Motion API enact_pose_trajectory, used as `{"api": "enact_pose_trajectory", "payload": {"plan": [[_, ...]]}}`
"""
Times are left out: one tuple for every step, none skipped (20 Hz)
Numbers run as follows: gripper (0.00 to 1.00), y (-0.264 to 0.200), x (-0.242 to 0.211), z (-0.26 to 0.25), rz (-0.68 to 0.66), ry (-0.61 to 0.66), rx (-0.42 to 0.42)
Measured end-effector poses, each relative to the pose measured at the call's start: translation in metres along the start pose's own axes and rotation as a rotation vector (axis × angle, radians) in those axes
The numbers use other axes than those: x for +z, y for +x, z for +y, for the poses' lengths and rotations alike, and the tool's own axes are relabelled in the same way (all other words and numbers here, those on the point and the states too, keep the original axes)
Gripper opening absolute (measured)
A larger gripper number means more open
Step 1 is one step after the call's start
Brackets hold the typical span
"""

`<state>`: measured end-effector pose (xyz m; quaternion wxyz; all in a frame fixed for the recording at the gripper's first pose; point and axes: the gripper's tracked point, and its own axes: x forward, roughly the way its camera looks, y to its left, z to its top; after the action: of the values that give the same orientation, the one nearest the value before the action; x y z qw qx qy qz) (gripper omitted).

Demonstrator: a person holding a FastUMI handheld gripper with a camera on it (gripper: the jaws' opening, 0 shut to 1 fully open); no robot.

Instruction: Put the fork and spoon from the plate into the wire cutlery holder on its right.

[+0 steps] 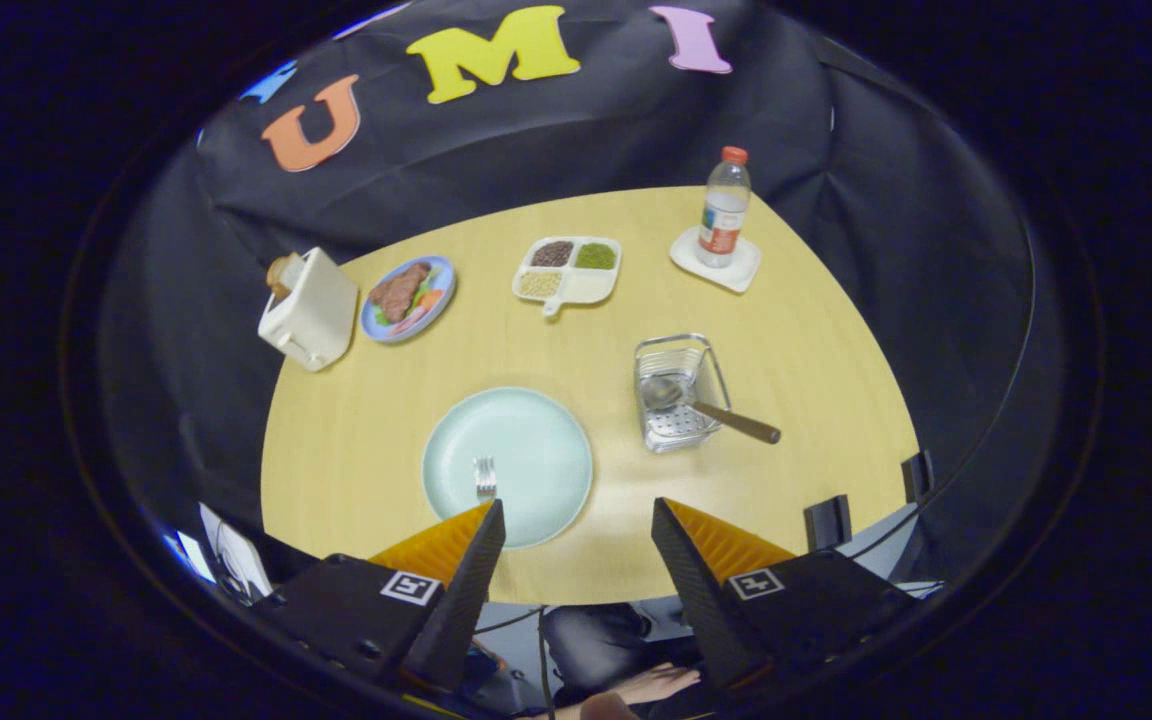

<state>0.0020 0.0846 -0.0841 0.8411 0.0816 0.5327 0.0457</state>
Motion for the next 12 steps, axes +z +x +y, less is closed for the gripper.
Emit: {"api": "enact_pose_trajectory", "payload": {"plan": [[0.9, 0.003, -0.007, 0.01, 0.004, -0.013, -0.001], [0.9, 0.008, -0.012, 0.02, 0.009, -0.023, -0.002], [0.91, 0.015, -0.017, 0.03, 0.014, -0.033, -0.003], [0.91, 0.024, -0.022, 0.036, 0.02, -0.042, -0.008], [0.91, 0.034, -0.03, 0.042, 0.034, -0.053, -0.013], [0.91, 0.045, -0.037, 0.047, 0.052, -0.061, -0.018], [0.91, 0.056, -0.044, 0.052, 0.072, -0.066, -0.021], [0.91, 0.066, -0.051, 0.056, 0.09, -0.069, -0.023], [0.91, 0.075, -0.055, 0.06, 0.102, -0.071, -0.026], [0.91, 0.084, -0.058, 0.063, 0.111, -0.077, -0.03], [0.91, 0.092, -0.061, 0.066, 0.119, -0.082, -0.032], [0.91, 0.1, -0.064, 0.068, 0.13, -0.092, -0.033]]}}
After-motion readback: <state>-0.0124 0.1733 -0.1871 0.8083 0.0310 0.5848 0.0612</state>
